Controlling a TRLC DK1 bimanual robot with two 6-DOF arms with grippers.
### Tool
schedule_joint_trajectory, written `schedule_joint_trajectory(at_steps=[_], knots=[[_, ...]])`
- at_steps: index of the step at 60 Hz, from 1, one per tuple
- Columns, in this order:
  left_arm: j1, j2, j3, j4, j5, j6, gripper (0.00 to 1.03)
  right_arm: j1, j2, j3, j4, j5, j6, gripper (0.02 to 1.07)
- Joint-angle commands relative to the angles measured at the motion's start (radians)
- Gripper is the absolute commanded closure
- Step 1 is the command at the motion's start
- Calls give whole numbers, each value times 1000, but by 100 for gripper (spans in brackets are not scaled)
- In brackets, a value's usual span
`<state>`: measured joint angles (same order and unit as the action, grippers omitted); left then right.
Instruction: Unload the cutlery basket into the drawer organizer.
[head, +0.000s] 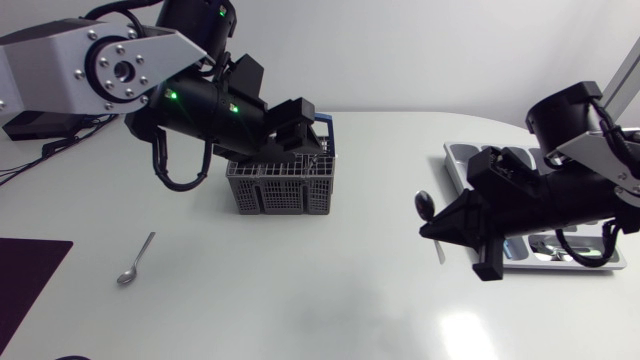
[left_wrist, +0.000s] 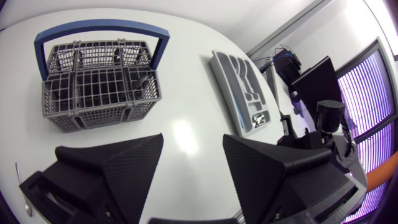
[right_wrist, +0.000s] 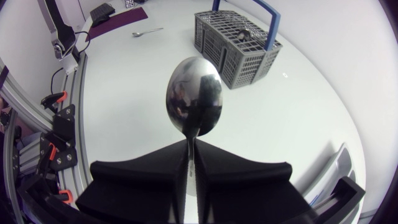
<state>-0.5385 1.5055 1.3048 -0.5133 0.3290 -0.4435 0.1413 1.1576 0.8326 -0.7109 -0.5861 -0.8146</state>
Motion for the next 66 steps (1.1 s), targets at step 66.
schedule_joint_trajectory(at_steps=[66], knots=[[-74,75,36,-53,-335,111,35,-810,366,33,277,233,-814,101]])
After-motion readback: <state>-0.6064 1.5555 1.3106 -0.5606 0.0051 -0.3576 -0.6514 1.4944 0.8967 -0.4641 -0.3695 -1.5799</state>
